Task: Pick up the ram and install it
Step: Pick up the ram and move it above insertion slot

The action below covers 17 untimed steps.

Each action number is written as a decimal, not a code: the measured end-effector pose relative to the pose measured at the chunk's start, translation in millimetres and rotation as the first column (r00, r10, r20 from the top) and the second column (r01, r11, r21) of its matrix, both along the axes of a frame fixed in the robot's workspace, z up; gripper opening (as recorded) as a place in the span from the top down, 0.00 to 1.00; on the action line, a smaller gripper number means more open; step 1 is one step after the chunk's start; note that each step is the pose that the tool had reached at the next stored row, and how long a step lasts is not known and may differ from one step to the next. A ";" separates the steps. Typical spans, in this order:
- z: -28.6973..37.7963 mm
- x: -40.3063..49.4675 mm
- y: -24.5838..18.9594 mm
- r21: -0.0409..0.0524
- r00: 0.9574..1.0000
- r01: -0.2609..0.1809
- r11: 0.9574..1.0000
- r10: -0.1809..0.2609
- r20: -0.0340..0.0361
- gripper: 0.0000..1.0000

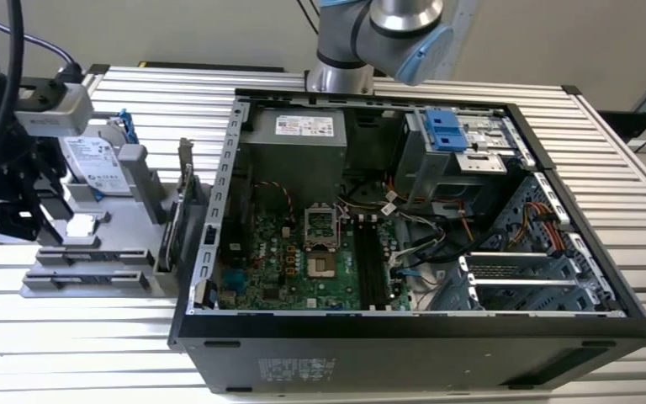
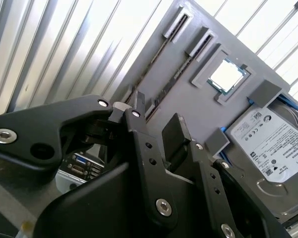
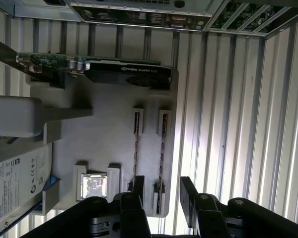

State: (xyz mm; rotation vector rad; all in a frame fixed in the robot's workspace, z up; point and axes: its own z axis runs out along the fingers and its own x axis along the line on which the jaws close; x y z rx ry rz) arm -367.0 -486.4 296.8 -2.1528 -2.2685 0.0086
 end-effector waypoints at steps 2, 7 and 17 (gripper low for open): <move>-1.3 0.0 0.0 0.000 1.000 0.000 1.000 0.000 -0.001 0.00; -4.8 0.0 -0.1 0.000 1.000 0.000 1.000 0.000 -0.004 0.00; -11.4 0.0 -0.1 0.000 1.000 0.000 1.000 0.000 -0.012 0.00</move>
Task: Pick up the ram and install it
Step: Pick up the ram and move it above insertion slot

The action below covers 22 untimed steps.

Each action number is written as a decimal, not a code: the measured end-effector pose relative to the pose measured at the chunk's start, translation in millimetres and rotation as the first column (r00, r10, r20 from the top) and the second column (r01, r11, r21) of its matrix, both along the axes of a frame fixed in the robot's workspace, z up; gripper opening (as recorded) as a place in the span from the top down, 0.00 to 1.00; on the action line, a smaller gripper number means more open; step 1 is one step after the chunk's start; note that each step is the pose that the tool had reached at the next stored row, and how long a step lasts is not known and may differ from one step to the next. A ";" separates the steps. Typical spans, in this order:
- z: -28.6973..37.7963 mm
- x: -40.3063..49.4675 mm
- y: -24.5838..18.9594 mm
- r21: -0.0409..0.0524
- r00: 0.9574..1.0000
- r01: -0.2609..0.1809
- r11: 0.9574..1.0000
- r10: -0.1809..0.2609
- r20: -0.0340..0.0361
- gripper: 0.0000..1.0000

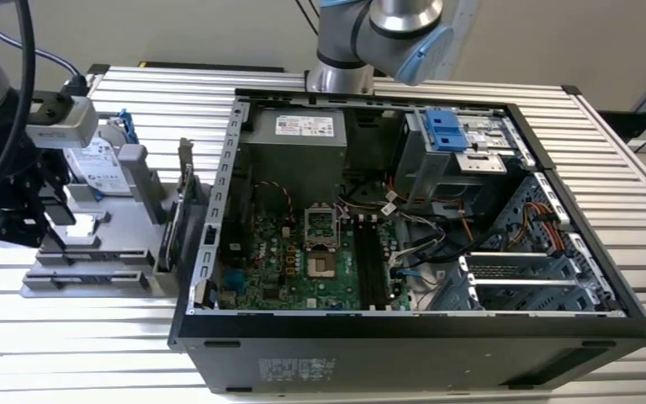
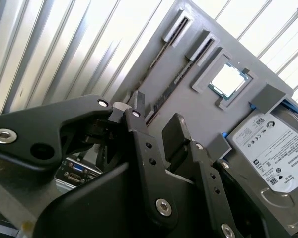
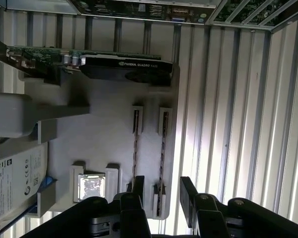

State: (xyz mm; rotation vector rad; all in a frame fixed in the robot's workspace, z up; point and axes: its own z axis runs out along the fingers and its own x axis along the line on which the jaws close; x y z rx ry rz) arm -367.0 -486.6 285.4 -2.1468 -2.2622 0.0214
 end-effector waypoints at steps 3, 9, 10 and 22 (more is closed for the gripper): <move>-1.5 0.0 0.0 0.000 1.000 0.000 1.000 0.000 -0.001 0.00; -3.3 0.0 0.0 0.000 1.000 0.000 1.000 0.000 -0.002 0.00; -3.4 0.0 0.0 0.000 1.000 0.000 1.000 0.000 -0.002 0.00; -6.7 0.1 0.0 0.000 1.000 0.000 1.000 0.000 0.002 0.00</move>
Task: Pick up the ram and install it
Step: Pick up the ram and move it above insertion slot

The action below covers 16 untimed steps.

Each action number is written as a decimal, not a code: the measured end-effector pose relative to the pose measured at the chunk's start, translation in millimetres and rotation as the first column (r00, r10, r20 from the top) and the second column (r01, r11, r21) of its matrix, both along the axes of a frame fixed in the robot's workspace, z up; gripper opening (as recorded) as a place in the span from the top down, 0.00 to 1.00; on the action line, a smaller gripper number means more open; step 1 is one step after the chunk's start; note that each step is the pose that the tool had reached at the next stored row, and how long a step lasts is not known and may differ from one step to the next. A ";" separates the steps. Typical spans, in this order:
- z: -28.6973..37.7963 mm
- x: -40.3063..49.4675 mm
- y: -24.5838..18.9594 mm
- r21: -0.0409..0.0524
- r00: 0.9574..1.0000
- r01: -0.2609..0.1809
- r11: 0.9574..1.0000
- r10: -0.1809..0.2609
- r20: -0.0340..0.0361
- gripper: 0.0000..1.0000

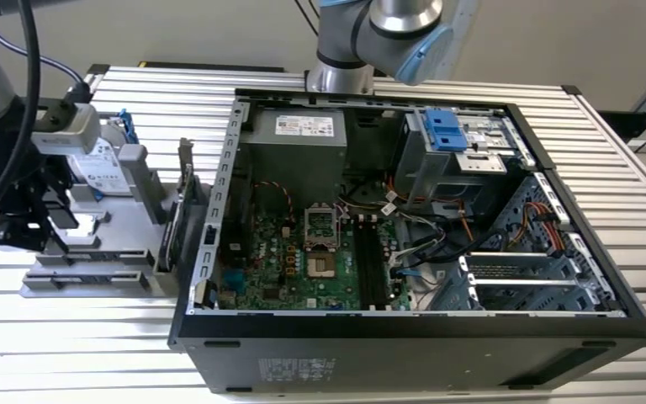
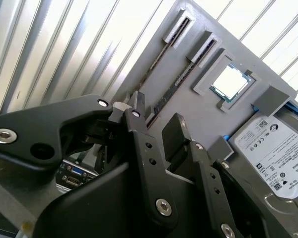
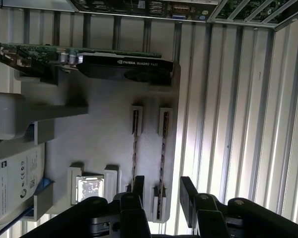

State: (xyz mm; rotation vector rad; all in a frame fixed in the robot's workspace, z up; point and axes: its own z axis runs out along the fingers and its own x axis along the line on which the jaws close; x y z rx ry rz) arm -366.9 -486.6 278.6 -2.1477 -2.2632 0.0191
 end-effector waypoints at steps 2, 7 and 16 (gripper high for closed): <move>-1.1 0.0 0.0 0.000 1.000 0.000 1.000 0.000 0.000 0.00; -3.3 -0.1 0.0 0.001 1.000 0.000 1.000 0.000 0.004 0.00; -8.1 -0.1 0.0 0.002 1.000 0.000 1.000 0.000 0.007 0.00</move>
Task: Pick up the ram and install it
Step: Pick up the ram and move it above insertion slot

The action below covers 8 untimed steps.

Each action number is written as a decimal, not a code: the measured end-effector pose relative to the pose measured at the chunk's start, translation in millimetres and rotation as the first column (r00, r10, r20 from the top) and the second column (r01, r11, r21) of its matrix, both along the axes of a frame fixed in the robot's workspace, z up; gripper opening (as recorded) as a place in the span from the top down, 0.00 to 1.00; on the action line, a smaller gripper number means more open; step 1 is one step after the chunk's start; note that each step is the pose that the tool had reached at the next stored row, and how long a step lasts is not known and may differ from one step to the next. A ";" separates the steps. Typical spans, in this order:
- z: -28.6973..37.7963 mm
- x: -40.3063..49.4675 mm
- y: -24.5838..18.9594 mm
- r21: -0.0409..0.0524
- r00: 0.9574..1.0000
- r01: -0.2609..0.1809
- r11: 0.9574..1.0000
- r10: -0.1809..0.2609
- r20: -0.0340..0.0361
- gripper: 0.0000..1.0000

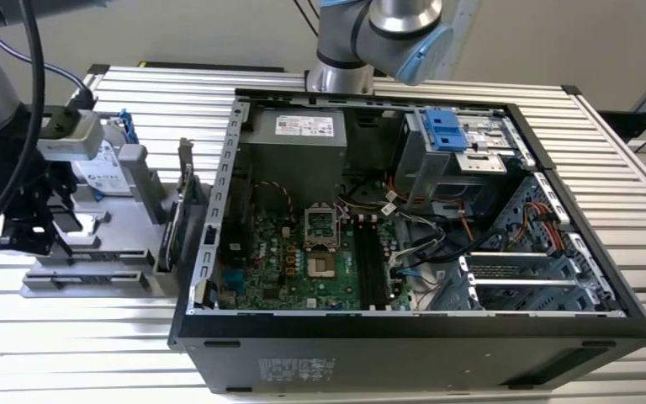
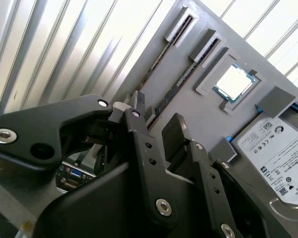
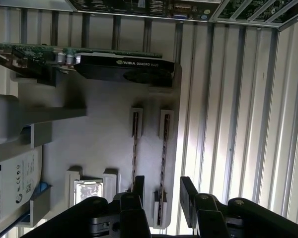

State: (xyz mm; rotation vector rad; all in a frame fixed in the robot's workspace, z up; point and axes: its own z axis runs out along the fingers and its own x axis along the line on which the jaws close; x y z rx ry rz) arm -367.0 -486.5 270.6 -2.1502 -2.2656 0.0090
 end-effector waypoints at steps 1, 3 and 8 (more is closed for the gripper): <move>-0.6 0.0 0.0 0.000 1.000 0.000 1.000 0.000 0.000 0.00; -1.6 0.0 0.0 0.000 1.000 0.000 1.000 0.000 -0.001 0.00; -4.8 0.0 0.0 0.000 1.000 0.000 1.000 0.000 -0.010 0.00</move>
